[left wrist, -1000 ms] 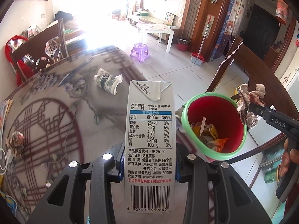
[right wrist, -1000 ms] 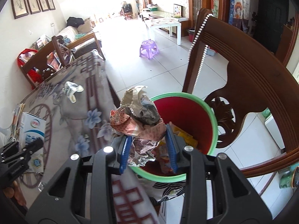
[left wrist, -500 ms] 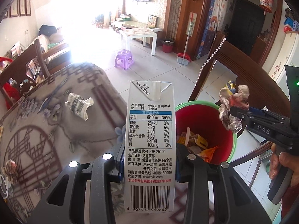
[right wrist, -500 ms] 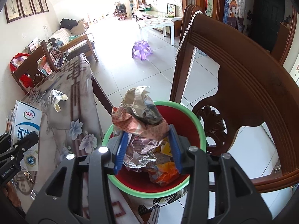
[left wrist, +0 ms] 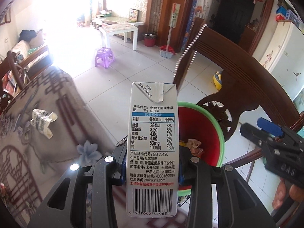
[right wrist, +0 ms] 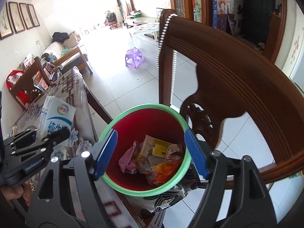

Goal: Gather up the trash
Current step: 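Drop the crumpled paper into the bin with the right gripper while the left drops the carton, then move both open grippers back over the table toward the remaining trash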

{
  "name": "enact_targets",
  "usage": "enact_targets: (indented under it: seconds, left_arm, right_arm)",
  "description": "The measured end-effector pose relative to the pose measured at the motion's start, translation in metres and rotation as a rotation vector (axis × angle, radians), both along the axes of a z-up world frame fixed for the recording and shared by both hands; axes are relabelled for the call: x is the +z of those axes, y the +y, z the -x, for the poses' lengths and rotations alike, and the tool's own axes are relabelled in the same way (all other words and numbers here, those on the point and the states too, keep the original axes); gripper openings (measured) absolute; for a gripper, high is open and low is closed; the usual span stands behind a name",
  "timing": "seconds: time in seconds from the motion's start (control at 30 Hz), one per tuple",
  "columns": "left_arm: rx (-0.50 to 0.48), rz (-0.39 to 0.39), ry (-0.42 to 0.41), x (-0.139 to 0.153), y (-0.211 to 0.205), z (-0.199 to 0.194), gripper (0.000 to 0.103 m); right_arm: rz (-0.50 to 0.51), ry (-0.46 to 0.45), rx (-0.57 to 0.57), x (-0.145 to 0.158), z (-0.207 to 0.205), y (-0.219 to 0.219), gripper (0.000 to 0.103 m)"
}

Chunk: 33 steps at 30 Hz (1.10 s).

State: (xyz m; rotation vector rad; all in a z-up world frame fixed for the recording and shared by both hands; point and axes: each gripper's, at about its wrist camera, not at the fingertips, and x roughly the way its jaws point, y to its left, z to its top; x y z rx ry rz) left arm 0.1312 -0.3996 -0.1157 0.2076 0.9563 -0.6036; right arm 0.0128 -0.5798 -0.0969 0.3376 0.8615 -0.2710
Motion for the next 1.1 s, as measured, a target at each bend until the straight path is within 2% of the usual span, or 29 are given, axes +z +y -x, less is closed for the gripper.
enact_targets:
  seconds: [0.07,0.13,0.2,0.4,0.53,0.7,0.87,1.0,1.1]
  left_arm:
    - [-0.024,-0.010,-0.003,-0.003,-0.015,-0.002,0.035]
    - [-0.037,-0.009,0.002,-0.005,-0.025,-0.004,0.039]
    - [-0.045,-0.010,-0.006,-0.006,-0.034,-0.006,0.066]
    - [-0.036,0.047,-0.033,0.015,-0.018,0.002,0.067]
    - [0.021,0.063,-0.036,0.026,0.022,0.013,0.068]
    - [0.152,0.112,0.002,0.027,0.092,0.038,0.069]
    - [0.284,0.120,0.041,0.017,0.164,0.059,0.069]
    - [0.381,0.089,0.020,0.011,0.225,0.066,0.069]
    - [0.468,0.077,0.034,0.000,0.278,0.065,0.070]
  right_arm:
    - [0.000,0.004,-0.024,0.000,0.010,-0.004,0.075]
    - [0.002,0.009,-0.040,0.000,0.017,-0.006,0.076]
    - [0.004,0.012,-0.053,0.000,0.024,-0.007,0.076]
    - [0.026,0.021,-0.096,0.002,0.041,-0.010,0.076]
    - [0.049,0.022,-0.094,0.006,0.049,-0.002,0.080]
    - [0.066,0.032,-0.032,0.009,0.048,0.027,0.083]
    - [0.062,0.031,0.076,0.012,0.041,0.077,0.086]
    - [0.055,0.039,0.161,0.012,0.037,0.127,0.086]
    - [0.053,0.042,0.221,0.012,0.037,0.164,0.087]
